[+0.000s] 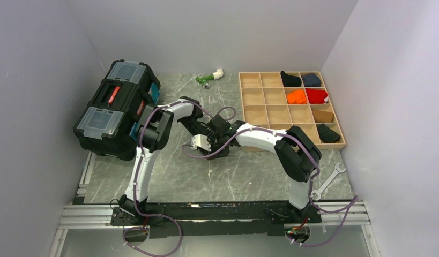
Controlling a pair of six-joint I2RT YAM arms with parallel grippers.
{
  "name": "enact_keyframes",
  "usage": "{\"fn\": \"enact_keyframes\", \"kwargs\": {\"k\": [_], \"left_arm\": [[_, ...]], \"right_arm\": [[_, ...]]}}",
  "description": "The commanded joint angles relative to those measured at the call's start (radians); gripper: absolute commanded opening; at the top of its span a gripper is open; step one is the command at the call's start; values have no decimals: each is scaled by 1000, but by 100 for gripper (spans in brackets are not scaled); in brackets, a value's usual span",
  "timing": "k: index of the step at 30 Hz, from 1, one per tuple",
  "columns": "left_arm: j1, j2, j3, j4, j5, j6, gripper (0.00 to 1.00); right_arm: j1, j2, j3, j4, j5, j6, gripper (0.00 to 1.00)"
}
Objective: Roll the underwear
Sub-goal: Roll the underwear to the center of the board.
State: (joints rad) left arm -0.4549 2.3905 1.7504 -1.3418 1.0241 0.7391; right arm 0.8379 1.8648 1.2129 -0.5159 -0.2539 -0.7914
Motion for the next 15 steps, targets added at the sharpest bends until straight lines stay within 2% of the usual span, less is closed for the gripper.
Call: {"fn": "enact_keyframes", "kwargs": {"k": [1,15], "left_arm": [[22,-85,-45,49,-46,16,47],[108,-261,-203,124,-72,-13,50]], "right_arm": [[-4,42,-35,-114,-64,39,0],[-29,45,20,-204,-146,53,0]]}}
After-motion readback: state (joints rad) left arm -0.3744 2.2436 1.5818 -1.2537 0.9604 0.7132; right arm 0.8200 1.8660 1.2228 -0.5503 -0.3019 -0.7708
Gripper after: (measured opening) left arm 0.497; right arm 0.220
